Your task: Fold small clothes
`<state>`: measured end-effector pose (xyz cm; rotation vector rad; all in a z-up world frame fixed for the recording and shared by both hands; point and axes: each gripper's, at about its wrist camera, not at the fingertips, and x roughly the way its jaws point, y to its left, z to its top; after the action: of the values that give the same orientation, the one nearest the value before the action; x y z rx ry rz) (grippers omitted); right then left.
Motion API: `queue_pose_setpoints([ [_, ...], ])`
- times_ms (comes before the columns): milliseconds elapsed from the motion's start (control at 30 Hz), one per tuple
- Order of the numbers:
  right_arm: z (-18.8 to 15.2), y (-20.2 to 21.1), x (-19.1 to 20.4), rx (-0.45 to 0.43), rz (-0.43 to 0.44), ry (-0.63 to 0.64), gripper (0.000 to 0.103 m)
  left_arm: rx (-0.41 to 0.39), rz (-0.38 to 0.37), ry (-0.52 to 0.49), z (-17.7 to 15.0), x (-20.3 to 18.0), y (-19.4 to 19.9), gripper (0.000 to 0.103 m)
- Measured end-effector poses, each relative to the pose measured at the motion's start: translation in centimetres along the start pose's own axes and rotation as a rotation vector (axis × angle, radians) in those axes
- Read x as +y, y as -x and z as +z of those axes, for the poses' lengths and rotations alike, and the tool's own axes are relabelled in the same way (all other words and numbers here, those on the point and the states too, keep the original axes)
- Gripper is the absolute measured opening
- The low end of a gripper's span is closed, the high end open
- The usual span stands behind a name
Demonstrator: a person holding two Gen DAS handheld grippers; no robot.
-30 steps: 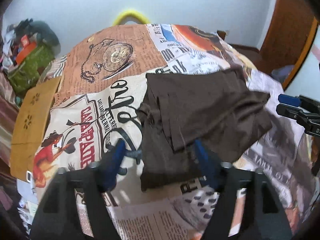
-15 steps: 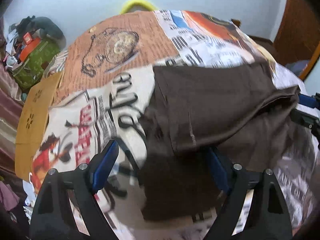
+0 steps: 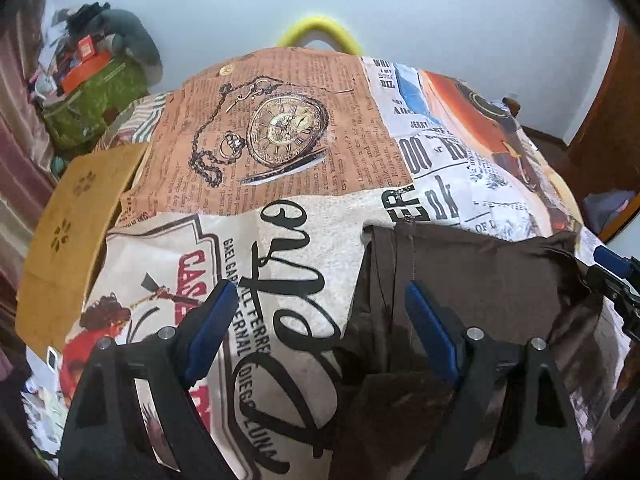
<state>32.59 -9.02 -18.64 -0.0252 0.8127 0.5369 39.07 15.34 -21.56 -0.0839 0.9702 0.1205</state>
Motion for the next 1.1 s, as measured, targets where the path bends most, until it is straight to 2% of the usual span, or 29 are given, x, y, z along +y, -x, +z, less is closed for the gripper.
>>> queue_pose_setpoints([
  [233, -0.9, 1.8, -0.2, 0.005, 0.033, -0.002, 0.054, 0.043, -0.072, -0.01, -3.2, 0.5, 1.1, 0.086],
  [333, -1.9, 2.2, 0.0, 0.017, 0.043, 0.007, 0.054, 0.075, -0.132, -0.004, -5.0, 0.5, 1.3, 0.085],
  [367, -2.2, 2.3, 0.0, 0.022, 0.047, 0.004, 0.054, 0.089, -0.148, -0.001, -5.5, 0.4, 1.2, 0.081],
  [400, -2.6, 2.3, 0.0, 0.032, 0.052, 0.001, 0.054, 0.105, -0.156, -0.002, -5.9, 0.3, 1.0, 0.074],
  [433, -2.9, 2.2, 0.0, 0.04, 0.054, -0.001, 0.054, 0.123, -0.16, -0.008, -6.3, 0.1, 0.7, 0.061],
  [467, -3.2, 2.1, 0.0, 0.05, 0.056, -0.002, 0.055, 0.136, -0.164, -0.012, -6.5, -0.1, 0.5, 0.054],
  [533, -3.7, 1.8, 0.0, 0.069, 0.053, 0.001, 0.054, 0.163, -0.185, -0.01, -7.1, -0.5, 0.1, 0.022],
  [600, -4.1, 1.7, 0.0, 0.079, 0.052, 0.001, 0.055, 0.174, -0.212, -0.011, -7.4, -0.8, -0.1, 0.009],
  [767, -3.4, 1.8, 0.1, 0.046, 0.058, 0.02, 0.054, 0.072, -0.154, -0.097, -6.5, -2.6, 2.5, 0.006],
  [933, -1.7, 0.2, -0.3, 0.039, 0.102, 0.003, 0.053, -0.017, -0.157, -0.119, -4.0, -3.5, 4.8, 0.006],
  [1000, -1.2, -0.7, -0.5, 0.046, 0.127, -0.012, 0.034, -0.04, -0.159, -0.121, -3.0, -3.9, 5.0, 0.006],
  [1033, -1.1, -1.0, -0.6, 0.047, 0.139, -0.018, 0.028, -0.047, -0.157, -0.124, -2.8, -3.9, 4.9, 0.006],
  [1067, -1.0, -1.3, -0.6, 0.049, 0.137, -0.021, 0.015, -0.057, -0.149, -0.13, -2.3, -4.2, 4.9, 0.006],
  [1100, -1.0, -1.4, -0.6, 0.05, 0.13, -0.02, 0.008, -0.064, -0.141, -0.135, -2.1, -4.4, 4.8, 0.006],
])
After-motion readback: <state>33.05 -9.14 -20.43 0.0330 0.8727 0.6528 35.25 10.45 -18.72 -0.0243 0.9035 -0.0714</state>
